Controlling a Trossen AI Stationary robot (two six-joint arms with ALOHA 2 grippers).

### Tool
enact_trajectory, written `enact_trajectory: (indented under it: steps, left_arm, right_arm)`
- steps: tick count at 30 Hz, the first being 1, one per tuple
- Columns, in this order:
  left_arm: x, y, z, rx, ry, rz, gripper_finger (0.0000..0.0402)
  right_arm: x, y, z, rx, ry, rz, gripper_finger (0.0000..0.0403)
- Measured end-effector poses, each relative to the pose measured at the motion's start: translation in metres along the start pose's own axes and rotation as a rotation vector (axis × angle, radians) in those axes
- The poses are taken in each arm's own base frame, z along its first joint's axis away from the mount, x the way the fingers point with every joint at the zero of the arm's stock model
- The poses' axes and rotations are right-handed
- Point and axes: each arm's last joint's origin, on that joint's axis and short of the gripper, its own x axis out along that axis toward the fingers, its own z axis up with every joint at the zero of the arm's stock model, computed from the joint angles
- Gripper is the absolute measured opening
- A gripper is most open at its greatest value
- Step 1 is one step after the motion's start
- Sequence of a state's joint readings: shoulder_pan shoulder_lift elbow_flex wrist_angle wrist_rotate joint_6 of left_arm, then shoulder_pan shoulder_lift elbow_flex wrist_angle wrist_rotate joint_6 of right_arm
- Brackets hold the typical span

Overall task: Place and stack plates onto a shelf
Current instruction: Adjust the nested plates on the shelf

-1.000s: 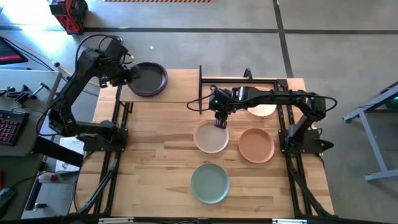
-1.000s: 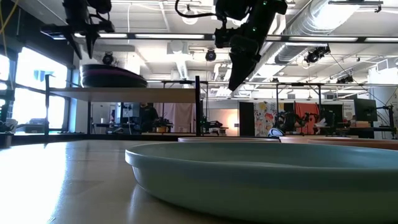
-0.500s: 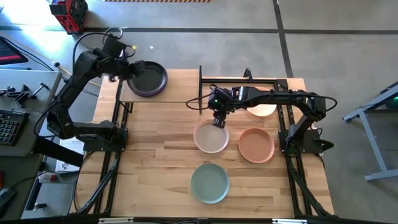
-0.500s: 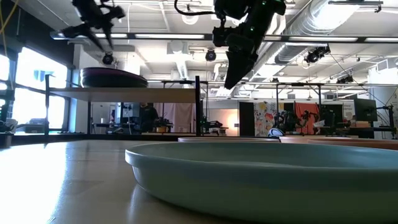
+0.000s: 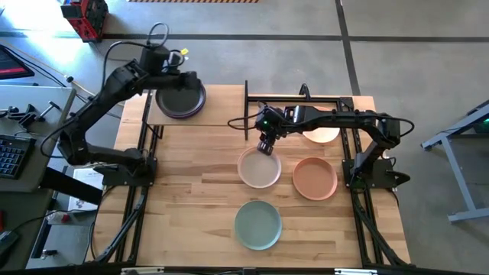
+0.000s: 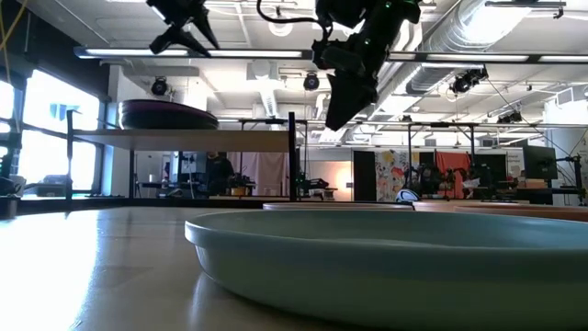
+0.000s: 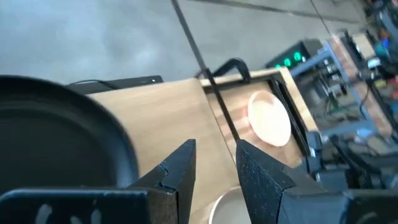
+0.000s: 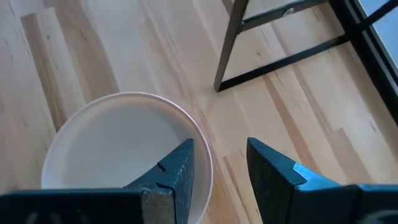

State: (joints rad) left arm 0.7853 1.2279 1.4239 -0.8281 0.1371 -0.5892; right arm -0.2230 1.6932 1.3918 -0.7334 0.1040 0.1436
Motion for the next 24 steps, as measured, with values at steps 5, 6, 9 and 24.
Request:
enact_trajectory:
  steps: [5, 6, 9, 24]
  left_arm:
    - [0.027, -0.009, -0.006, 0.072, 0.075, -0.005, 0.0101]
    - [0.033, -0.010, -0.007, 0.080, 0.091, -0.002, 0.0101]
    - [0.049, -0.011, -0.010, 0.087, 0.133, 0.014, 0.0101]
    - [0.098, 0.001, -0.020, 0.157, 0.294, 0.116, 0.0101]
  right_arm:
    - [0.000, 0.000, 0.000, 0.108, 0.001, -0.001, 0.0126]
    - [0.000, 0.000, 0.000, 0.132, 0.001, -0.001, 0.0126]
    - [0.000, 0.000, 0.000, 0.195, 0.002, -0.001, 0.0126]
    - [-0.001, 0.005, -0.002, 0.290, 0.017, 0.002, 0.0126]
